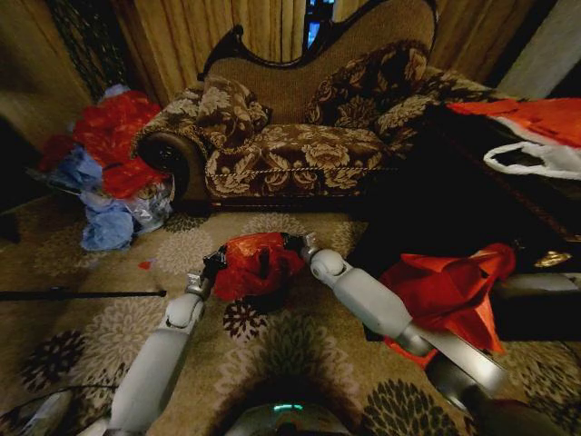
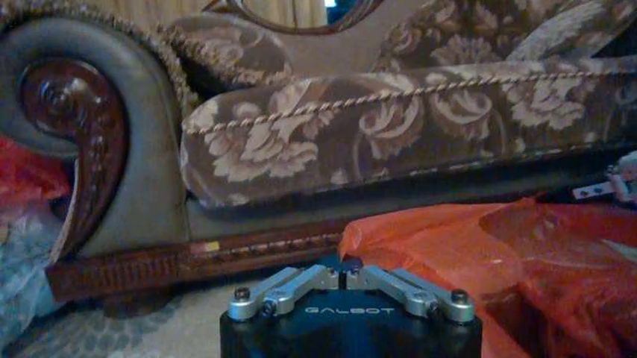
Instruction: Place a garbage bag over the trash bin.
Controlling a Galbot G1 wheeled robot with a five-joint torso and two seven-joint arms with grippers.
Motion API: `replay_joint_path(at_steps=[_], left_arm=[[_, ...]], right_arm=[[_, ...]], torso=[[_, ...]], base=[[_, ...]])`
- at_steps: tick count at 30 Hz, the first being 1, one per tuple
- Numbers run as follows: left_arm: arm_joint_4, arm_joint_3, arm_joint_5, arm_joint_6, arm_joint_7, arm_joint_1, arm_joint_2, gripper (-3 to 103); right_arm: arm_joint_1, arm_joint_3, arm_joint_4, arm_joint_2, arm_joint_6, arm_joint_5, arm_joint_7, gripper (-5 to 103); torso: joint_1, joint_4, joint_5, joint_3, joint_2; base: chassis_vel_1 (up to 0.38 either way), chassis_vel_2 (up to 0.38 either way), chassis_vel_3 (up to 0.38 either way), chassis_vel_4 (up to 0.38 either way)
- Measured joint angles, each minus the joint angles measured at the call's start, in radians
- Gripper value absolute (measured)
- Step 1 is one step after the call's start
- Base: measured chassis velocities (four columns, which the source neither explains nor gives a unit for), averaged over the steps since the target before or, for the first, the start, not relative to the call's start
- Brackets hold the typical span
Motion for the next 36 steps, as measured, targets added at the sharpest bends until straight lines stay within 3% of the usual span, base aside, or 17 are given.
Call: replay_joint_path(at_steps=[5,7,9,13,20,24,27,36], left_arm=[[0.059,-0.003,-0.006,-0.004,0.004,-0.018,-0.010,0],[0.116,-0.003,-0.003,-0.009,0.012,-0.039,-0.022,0],[0.126,-0.003,-0.002,-0.010,0.014,-0.044,-0.024,0],[0.209,0.013,0.014,-0.017,0.032,-0.088,-0.050,0],[0.257,0.030,0.035,-0.029,0.045,-0.104,-0.067,0],[0.282,0.029,0.043,-0.044,0.047,-0.103,-0.077,0],[0.284,0.025,0.046,-0.051,0.046,-0.098,-0.080,0],[0.318,0.006,0.042,-0.052,0.013,-0.105,-0.098,0]], right_arm=[[0.030,-0.032,-0.073,-0.007,0.023,-0.038,-0.080,0],[0.051,-0.037,-0.142,-0.008,0.042,-0.085,-0.189,0],[0.056,-0.037,-0.155,-0.008,0.045,-0.093,-0.211,0],[0.079,-0.052,-0.244,0.009,0.081,-0.130,-0.328,0],[0.087,-0.050,-0.342,0.060,0.146,-0.155,-0.371,0],[0.096,-0.007,-0.437,0.125,0.238,-0.214,-0.406,0],[0.102,0.004,-0.471,0.151,0.268,-0.235,-0.417,0],[0.135,0.011,-0.602,0.229,0.291,-0.286,-0.454,0]], torso=[[0.000,0.0000,0.0000,0.000,0.000],[0.000,-0.0001,0.0000,0.000,0.000],[0.000,-0.0002,-0.0001,0.000,0.000],[0.000,-0.0002,0.0000,0.000,0.000],[0.000,-0.0002,0.0000,0.000,0.000],[0.000,0.0000,0.0000,0.000,0.000],[0.000,-0.0001,-0.0003,0.000,0.000],[0.000,-0.0004,-0.0001,0.000,0.000]], base=[[0.000,0.000,0.000,0.000],[0.000,0.000,0.000,0.000],[0.000,0.000,0.000,0.000],[0.000,0.000,0.000,0.000],[0.000,0.000,0.000,0.000],[0.000,0.000,0.000,0.000],[0.000,0.000,0.000,0.000],[0.000,0.000,0.000,0.000]])
